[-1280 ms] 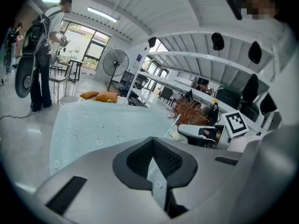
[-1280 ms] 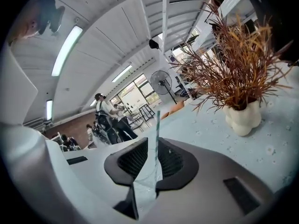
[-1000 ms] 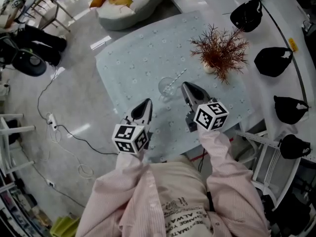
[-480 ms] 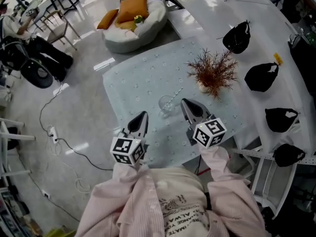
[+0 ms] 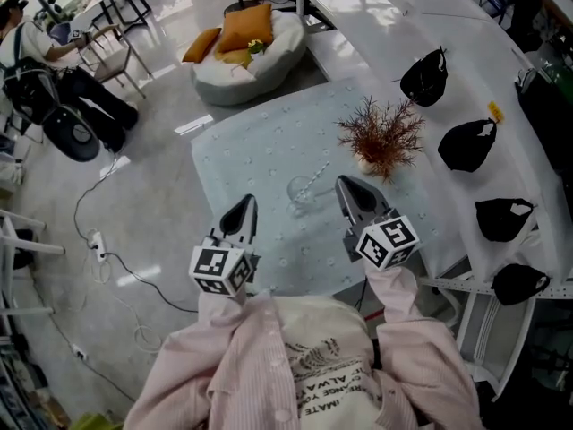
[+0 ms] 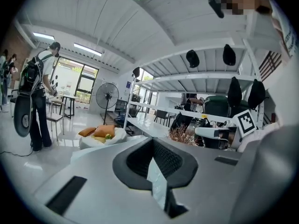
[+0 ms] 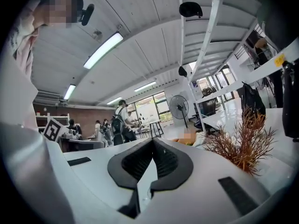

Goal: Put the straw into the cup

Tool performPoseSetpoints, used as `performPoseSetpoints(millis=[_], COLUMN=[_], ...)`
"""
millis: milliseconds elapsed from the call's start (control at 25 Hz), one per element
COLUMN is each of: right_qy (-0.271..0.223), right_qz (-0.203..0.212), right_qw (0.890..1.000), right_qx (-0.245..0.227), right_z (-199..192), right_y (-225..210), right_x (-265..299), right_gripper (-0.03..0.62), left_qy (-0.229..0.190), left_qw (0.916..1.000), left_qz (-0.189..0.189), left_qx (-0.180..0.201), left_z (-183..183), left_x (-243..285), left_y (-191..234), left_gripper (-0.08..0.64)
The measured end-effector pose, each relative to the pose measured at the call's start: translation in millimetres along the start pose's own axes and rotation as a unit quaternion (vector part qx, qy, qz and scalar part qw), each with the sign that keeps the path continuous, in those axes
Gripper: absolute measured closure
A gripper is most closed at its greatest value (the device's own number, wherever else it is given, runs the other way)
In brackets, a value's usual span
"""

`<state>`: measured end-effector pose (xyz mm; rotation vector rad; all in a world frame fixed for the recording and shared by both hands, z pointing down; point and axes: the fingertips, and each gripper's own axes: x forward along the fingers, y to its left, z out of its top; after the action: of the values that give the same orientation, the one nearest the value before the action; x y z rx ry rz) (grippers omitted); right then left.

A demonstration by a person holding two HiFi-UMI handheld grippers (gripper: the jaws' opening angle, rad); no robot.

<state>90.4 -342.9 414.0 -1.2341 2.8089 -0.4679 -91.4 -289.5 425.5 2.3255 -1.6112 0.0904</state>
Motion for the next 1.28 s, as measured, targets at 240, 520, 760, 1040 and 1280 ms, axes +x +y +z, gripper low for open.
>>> performPoseSetpoints(millis=[240,520,760,1040,1280], right_qy=[-0.022,-0.036,-0.035,-0.032,-0.032], right_qz=[-0.005,-0.006,-0.003,-0.003,-0.003], right_qw=[1.000,0.999,0.999,0.999,0.999], right_qx=[-0.008,-0.014,-0.022,-0.028,-0.024], right_z=[16,21,20,18,15], right_y=[-5,-9,-9,-9,-10], right_x=[-10,-16,-18,-22,-25], right_gripper=[0.592,0.592,0.592,0.592,0.592], left_qy=[-0.022,-0.032,-0.033,-0.029,-0.024], left_qw=[0.9996,0.9990,0.9988,0.9987,0.9988], left_qz=[0.015,0.031,0.037,0.040,0.041], left_qx=[0.004,0.005,0.007,0.008,0.009], left_z=[11,13,12,11,8], left_x=[-5,-7,-8,-9,-8], left_y=[1,2,0,-1,-4], left_gripper=[0.561,0.561,0.561,0.561,0.560])
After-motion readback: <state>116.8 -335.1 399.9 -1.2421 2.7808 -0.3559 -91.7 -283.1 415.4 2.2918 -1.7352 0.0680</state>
